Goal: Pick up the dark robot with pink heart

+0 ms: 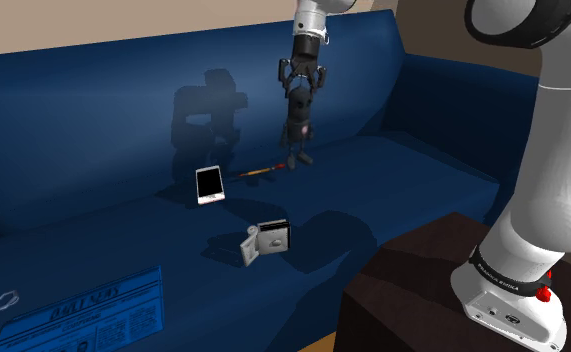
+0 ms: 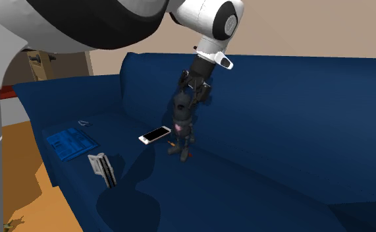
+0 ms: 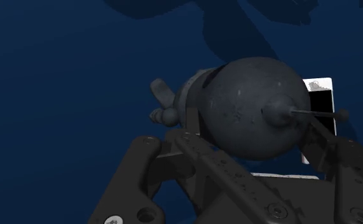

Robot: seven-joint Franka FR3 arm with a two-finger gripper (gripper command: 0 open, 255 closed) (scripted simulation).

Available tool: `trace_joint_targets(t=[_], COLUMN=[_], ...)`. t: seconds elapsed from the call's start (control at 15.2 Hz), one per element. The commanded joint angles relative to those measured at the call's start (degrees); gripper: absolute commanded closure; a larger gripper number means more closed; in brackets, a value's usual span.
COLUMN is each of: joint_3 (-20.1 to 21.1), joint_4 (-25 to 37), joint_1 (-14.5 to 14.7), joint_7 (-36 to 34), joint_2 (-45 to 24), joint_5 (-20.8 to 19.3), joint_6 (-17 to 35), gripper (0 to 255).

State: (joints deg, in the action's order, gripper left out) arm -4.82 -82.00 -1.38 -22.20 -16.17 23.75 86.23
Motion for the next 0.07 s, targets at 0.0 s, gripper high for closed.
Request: trace_joint_targets(t=[0.0], joint_3=[0.0], joint_4=[0.3], joint_1=[0.0], joint_7=[-0.1], joint_2=[0.1], joint_5=[0.0], joint_6=[-0.4], gripper=[255])
